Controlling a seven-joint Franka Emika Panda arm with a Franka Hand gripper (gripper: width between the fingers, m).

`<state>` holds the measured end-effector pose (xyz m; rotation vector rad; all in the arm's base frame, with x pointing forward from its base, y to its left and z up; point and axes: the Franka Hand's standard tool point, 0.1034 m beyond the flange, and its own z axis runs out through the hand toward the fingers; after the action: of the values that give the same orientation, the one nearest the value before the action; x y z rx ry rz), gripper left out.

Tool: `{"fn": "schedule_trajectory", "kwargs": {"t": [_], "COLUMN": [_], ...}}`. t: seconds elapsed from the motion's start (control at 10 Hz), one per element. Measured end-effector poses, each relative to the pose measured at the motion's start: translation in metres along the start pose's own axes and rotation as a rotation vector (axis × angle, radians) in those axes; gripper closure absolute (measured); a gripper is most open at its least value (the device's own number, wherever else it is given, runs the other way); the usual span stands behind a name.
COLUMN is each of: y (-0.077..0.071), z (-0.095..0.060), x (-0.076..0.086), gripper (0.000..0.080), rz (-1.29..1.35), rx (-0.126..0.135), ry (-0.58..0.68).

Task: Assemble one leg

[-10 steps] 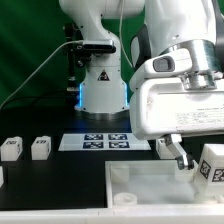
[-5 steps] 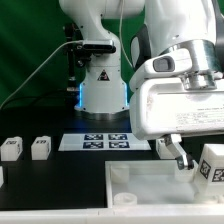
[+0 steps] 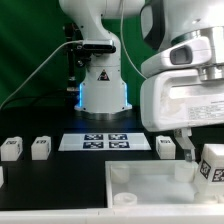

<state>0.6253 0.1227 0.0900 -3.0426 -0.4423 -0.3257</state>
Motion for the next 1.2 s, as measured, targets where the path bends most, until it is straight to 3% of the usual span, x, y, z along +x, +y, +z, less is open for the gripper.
{"fn": "schedule_trajectory", "kwargs": {"t": [0.4, 0.5, 1.2], "y": [-0.001, 0.001, 0.005], "z": [0.003, 0.007, 0.018], "x": [0.002, 0.009, 0.000], "gripper": [0.0151, 0.0151, 0.0151], "rz": [-0.005, -0.004, 0.039], "rx": [0.056, 0.055, 0.048], "ry": [-0.353, -0.345, -0.365]}}
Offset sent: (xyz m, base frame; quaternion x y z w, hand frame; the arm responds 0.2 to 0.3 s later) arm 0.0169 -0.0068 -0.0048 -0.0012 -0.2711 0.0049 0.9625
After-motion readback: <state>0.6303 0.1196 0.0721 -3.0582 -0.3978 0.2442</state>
